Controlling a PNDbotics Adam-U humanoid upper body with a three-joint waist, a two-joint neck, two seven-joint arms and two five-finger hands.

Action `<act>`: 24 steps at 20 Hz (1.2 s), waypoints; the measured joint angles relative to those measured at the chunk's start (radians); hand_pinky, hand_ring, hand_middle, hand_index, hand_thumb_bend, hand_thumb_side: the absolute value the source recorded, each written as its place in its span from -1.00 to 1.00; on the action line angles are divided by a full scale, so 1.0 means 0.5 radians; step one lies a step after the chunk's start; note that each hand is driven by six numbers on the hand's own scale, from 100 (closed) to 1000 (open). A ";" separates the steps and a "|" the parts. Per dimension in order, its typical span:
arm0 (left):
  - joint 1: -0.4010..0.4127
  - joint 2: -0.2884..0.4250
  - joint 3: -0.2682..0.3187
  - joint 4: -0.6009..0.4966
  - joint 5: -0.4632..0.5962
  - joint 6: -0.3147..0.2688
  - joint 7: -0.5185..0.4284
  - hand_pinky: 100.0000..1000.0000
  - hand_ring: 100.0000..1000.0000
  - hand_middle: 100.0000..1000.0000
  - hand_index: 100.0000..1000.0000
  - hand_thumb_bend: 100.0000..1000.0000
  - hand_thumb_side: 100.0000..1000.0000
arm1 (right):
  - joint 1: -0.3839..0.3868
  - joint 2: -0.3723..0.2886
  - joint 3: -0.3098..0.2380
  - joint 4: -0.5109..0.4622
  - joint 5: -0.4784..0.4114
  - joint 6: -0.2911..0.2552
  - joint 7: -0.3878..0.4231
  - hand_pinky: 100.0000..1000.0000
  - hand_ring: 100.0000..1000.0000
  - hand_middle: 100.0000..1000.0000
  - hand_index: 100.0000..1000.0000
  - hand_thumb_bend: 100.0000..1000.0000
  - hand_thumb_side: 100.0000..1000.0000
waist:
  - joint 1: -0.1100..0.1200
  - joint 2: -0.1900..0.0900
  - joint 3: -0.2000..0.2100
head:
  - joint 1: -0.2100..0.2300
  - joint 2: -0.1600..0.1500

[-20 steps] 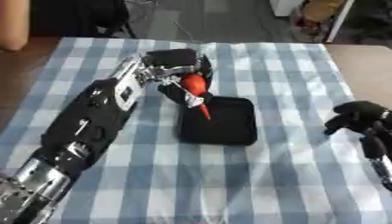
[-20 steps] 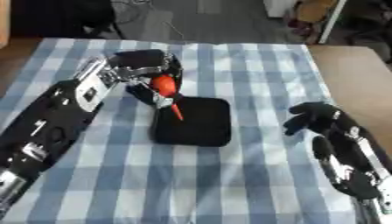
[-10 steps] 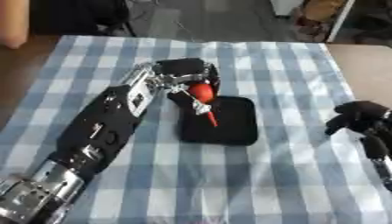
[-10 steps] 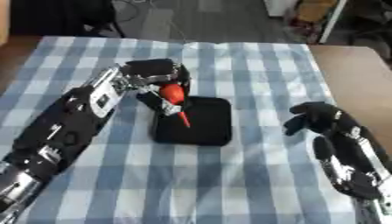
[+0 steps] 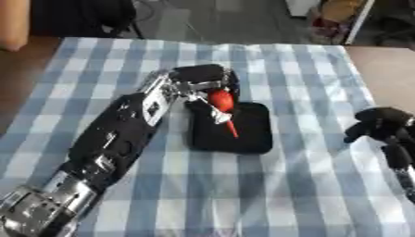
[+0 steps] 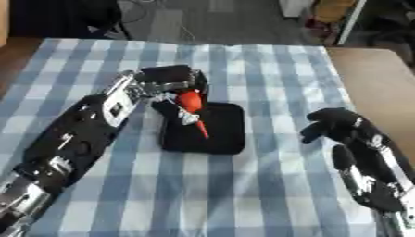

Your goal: Pick up objects on the table and place them in the box.

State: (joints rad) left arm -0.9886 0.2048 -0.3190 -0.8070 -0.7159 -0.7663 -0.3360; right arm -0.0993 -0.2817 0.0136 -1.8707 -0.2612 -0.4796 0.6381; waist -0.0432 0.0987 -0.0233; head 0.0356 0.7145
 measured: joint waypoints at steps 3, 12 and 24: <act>0.001 -0.001 -0.001 0.000 -0.005 -0.026 0.026 -1.00 -0.99 -0.72 -0.50 -1.00 -0.58 | -0.006 0.001 0.000 -0.002 0.000 0.000 0.000 0.13 0.29 0.48 0.76 -1.00 -0.28 | -0.003 0.006 -0.001 | 0.001 -0.003; 0.050 -0.018 -0.011 0.005 -0.152 -0.108 0.151 -0.43 -0.28 -0.09 0.02 -1.00 -0.50 | -0.035 0.011 0.006 -0.003 -0.003 0.000 0.000 0.13 0.29 0.48 0.76 -1.00 -0.28 | -0.018 0.032 -0.028 | 0.008 -0.037; 0.074 -0.034 0.002 0.042 -0.698 -0.208 0.570 0.48 0.74 0.85 0.79 -1.00 0.62 | -0.057 0.018 0.011 -0.006 -0.010 0.000 0.000 0.13 0.29 0.48 0.76 -1.00 -0.28 | -0.019 0.044 -0.037 | 0.018 -0.053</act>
State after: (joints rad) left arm -0.9514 0.1879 -0.3181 -0.7862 -1.0647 -0.8703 -0.0513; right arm -0.1276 -0.2725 0.0190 -1.8737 -0.2661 -0.4794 0.6382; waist -0.0527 0.1209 -0.0420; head 0.0446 0.6881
